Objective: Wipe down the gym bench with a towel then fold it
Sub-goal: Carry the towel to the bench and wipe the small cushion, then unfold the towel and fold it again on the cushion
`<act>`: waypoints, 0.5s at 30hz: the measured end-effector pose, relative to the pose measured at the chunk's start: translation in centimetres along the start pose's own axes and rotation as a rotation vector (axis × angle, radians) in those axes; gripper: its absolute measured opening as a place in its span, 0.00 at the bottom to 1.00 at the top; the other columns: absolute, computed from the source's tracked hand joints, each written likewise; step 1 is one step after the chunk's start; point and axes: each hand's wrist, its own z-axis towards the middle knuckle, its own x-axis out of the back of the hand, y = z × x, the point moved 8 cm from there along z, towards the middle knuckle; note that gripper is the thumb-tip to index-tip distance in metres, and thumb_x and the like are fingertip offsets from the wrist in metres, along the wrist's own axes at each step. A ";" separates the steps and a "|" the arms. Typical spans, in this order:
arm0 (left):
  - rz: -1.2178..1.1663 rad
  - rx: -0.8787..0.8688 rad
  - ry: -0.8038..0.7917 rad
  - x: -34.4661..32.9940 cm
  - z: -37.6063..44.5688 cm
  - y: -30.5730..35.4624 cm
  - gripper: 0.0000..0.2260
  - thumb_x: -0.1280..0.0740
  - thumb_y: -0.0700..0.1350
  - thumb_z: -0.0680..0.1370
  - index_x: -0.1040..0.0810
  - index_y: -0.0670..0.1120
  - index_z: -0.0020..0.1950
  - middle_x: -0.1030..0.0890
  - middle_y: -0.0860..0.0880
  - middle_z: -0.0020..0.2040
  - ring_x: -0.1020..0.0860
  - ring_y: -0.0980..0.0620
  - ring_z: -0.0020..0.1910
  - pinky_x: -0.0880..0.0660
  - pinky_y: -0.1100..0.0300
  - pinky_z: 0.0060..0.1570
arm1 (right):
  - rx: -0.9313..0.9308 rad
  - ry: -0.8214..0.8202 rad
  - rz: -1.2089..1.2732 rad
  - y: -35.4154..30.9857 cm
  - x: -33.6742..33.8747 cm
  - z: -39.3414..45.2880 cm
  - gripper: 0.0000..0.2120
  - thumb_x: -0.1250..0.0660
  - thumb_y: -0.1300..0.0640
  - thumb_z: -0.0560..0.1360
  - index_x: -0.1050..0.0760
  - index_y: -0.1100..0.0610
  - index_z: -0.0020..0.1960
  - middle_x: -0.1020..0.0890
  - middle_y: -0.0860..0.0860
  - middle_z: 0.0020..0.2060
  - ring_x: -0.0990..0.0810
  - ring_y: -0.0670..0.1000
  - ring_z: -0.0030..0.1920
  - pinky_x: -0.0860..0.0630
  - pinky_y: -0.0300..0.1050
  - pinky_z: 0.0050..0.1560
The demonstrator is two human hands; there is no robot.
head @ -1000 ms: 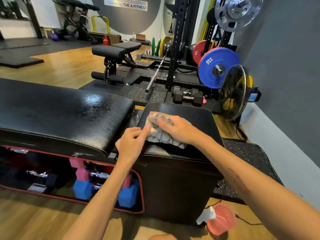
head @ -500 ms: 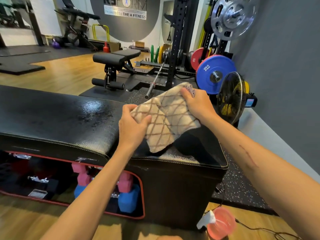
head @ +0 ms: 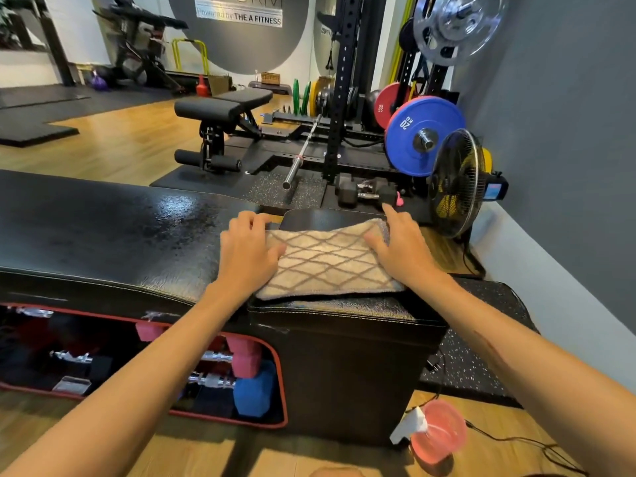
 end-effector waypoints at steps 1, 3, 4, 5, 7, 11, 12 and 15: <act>0.050 -0.141 0.044 1.0 -0.3 1.0 0.21 0.29 0.53 0.72 0.24 0.43 0.60 0.26 0.44 0.55 0.26 0.43 0.54 0.34 0.50 0.50 | 0.137 0.015 -0.023 -1.0 0.5 -0.5 0.28 0.35 0.46 0.79 0.36 0.53 0.76 0.29 0.54 0.66 0.31 0.56 0.67 0.33 0.55 0.64; -0.029 -0.373 -0.135 1.5 -1.1 2.7 0.26 0.32 0.63 0.69 0.20 0.46 0.57 0.24 0.49 0.54 0.24 0.48 0.52 0.34 0.54 0.50 | 0.409 -0.023 -0.011 -2.8 0.8 -1.9 0.25 0.35 0.43 0.78 0.29 0.48 0.72 0.28 0.50 0.66 0.31 0.52 0.67 0.35 0.58 0.67; -0.058 -0.432 -0.317 1.1 -1.8 3.2 0.29 0.33 0.67 0.67 0.20 0.48 0.57 0.24 0.51 0.55 0.24 0.50 0.54 0.33 0.54 0.53 | 0.486 -0.097 0.013 -3.1 0.5 -2.6 0.23 0.35 0.40 0.77 0.24 0.47 0.68 0.27 0.48 0.65 0.32 0.49 0.68 0.36 0.57 0.67; -0.037 -0.450 -0.486 0.4 -2.7 3.3 0.32 0.31 0.69 0.65 0.20 0.49 0.60 0.24 0.53 0.56 0.26 0.51 0.56 0.31 0.53 0.56 | 0.526 -0.187 0.035 -3.2 0.0 -3.4 0.22 0.35 0.37 0.75 0.21 0.47 0.64 0.26 0.47 0.64 0.31 0.47 0.67 0.36 0.54 0.67; 0.036 -0.447 -0.614 -0.3 -3.6 2.9 0.34 0.26 0.65 0.65 0.24 0.50 0.65 0.26 0.54 0.60 0.28 0.53 0.59 0.30 0.54 0.59 | 0.573 -0.317 0.057 -3.2 -0.8 -4.7 0.25 0.34 0.33 0.73 0.20 0.48 0.62 0.24 0.45 0.62 0.28 0.44 0.65 0.33 0.47 0.66; 0.035 -0.469 -0.564 0.3 -3.0 2.8 0.23 0.26 0.56 0.71 0.22 0.50 0.64 0.21 0.55 0.59 0.24 0.53 0.59 0.27 0.53 0.58 | 0.531 -0.348 0.046 -2.9 -0.6 -4.7 0.21 0.29 0.42 0.74 0.19 0.51 0.63 0.20 0.47 0.63 0.24 0.45 0.64 0.32 0.37 0.65; 0.026 -0.464 -0.552 0.6 -2.7 2.9 0.19 0.27 0.53 0.72 0.20 0.50 0.62 0.19 0.54 0.57 0.22 0.53 0.57 0.26 0.52 0.56 | 0.507 -0.340 0.041 -2.9 -0.3 -4.3 0.18 0.28 0.46 0.75 0.18 0.52 0.61 0.18 0.48 0.61 0.22 0.46 0.63 0.31 0.36 0.65; -0.013 -0.452 -0.493 1.4 -1.8 3.5 0.07 0.31 0.43 0.75 0.16 0.47 0.52 0.17 0.53 0.39 0.22 0.57 0.38 0.27 0.56 0.41 | 0.468 -0.328 0.058 -3.5 0.6 -3.6 0.08 0.31 0.51 0.79 0.15 0.52 0.52 0.14 0.44 0.46 0.18 0.42 0.48 0.25 0.40 0.50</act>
